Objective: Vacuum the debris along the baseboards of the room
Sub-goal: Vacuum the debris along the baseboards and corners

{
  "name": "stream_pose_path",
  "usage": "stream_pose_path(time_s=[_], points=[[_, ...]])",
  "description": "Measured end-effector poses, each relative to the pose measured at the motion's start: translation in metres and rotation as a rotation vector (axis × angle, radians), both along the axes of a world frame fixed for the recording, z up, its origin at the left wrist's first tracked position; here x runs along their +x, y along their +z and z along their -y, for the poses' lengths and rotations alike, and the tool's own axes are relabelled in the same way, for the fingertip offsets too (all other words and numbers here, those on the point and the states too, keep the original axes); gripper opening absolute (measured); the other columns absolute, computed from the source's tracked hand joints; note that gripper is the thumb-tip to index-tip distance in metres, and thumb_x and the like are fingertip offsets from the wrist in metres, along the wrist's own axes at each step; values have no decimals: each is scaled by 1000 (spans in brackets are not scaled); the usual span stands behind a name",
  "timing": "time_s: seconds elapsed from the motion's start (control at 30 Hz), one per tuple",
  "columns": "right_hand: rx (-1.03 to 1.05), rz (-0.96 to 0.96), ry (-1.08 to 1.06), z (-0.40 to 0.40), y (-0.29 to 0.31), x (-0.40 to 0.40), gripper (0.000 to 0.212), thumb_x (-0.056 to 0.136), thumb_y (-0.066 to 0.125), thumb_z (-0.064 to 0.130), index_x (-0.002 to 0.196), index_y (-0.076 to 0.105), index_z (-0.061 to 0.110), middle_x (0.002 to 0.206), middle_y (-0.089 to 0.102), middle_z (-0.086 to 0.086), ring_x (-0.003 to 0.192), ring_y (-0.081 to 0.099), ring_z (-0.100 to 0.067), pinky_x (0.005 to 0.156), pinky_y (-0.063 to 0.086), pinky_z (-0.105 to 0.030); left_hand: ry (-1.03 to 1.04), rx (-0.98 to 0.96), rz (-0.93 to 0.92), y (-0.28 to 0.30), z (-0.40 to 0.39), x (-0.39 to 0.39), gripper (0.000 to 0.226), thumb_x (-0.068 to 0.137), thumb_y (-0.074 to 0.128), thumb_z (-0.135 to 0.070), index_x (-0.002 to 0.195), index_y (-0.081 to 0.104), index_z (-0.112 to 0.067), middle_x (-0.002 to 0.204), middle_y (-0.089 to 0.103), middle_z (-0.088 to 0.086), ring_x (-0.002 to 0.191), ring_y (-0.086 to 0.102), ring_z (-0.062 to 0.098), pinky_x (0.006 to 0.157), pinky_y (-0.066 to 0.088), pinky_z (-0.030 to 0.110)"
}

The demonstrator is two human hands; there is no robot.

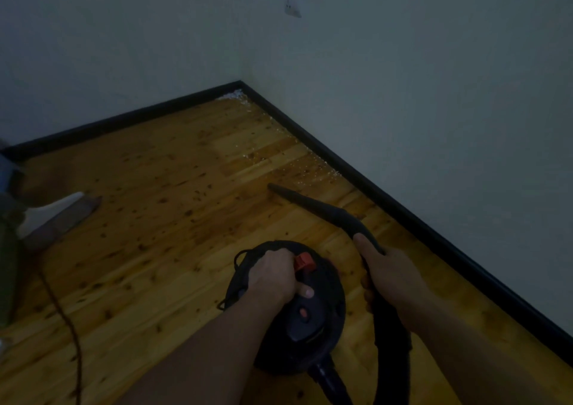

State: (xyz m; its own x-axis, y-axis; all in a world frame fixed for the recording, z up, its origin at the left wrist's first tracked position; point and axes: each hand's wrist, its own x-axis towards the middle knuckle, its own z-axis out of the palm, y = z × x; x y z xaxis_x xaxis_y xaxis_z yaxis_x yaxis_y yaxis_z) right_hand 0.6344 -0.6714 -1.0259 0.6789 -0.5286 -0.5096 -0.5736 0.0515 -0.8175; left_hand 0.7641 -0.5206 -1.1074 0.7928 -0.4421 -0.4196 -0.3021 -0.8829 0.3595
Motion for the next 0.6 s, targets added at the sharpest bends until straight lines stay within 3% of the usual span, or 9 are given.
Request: stream_pose_path(time_s=[0.17,0.3,0.6], points=[[-9,-5,4,12,0,4,50,101,57,53,77,53,9,55,50,-8,44,49,-22,51,46,-35,-33,-29,3,-4,7,16,49,64,93,-53,87,63,-22,82,64,-4,79,62,21,56,37,35],[-24,-23,-8,22,1,-6,47,101,56,53,83,55,10,56,50,-6,44,49,-20,49,47,-33,-75,-37,17,-5,14,17,55,64,91,-59,77,54,-21,76,59,-3,70,56,19,52,34,34],[29,-27,-74,34,5,-44,45,100,58,53,87,54,10,60,47,-8,43,46,-19,47,44,-32,-182,-2,71,-1,35,-5,62,63,86,-70,90,59,-20,85,62,-3,77,60,19,54,39,34]])
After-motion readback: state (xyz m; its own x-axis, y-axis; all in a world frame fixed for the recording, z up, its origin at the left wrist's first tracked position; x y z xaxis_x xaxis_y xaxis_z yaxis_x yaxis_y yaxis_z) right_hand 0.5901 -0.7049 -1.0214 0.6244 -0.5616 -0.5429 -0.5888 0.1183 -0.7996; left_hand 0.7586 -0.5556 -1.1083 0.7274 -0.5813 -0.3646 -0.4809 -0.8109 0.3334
